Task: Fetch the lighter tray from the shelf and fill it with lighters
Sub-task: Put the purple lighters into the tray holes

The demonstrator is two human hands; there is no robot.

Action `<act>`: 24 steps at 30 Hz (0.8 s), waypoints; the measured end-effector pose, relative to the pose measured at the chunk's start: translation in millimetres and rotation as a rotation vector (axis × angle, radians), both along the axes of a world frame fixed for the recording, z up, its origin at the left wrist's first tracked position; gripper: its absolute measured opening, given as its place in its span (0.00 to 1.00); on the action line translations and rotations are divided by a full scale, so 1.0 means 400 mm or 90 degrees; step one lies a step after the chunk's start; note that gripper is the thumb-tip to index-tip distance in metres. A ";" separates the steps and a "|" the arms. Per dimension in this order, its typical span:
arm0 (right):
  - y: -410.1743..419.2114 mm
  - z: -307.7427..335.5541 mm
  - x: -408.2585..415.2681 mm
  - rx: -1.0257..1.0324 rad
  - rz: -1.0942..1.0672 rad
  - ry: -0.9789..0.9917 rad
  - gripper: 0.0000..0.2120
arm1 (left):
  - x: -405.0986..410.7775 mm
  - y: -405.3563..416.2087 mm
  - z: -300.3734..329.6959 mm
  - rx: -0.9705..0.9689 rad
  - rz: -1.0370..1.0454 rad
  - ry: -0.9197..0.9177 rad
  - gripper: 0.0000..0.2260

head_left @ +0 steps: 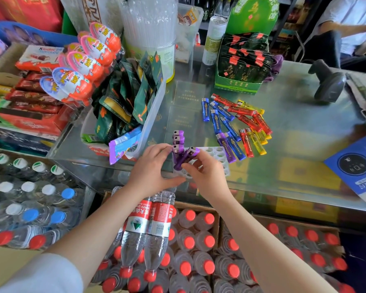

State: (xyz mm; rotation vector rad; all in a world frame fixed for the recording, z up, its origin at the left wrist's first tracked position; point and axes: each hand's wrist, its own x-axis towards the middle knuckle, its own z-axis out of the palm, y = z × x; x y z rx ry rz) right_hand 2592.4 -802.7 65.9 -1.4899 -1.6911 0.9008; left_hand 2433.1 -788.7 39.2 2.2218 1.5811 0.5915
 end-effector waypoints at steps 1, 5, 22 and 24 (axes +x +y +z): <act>-0.001 0.000 0.000 0.017 0.006 -0.025 0.04 | -0.001 0.000 -0.001 -0.001 0.002 0.000 0.36; -0.004 0.000 -0.009 0.082 0.041 -0.112 0.12 | -0.002 0.000 -0.003 -0.002 0.006 -0.008 0.36; 0.033 0.012 0.139 0.051 -0.204 -0.223 0.07 | -0.002 0.004 -0.003 -0.020 0.014 0.022 0.40; 0.049 0.001 0.167 -0.005 -0.260 -0.253 0.09 | -0.002 0.001 -0.001 -0.020 0.011 0.034 0.40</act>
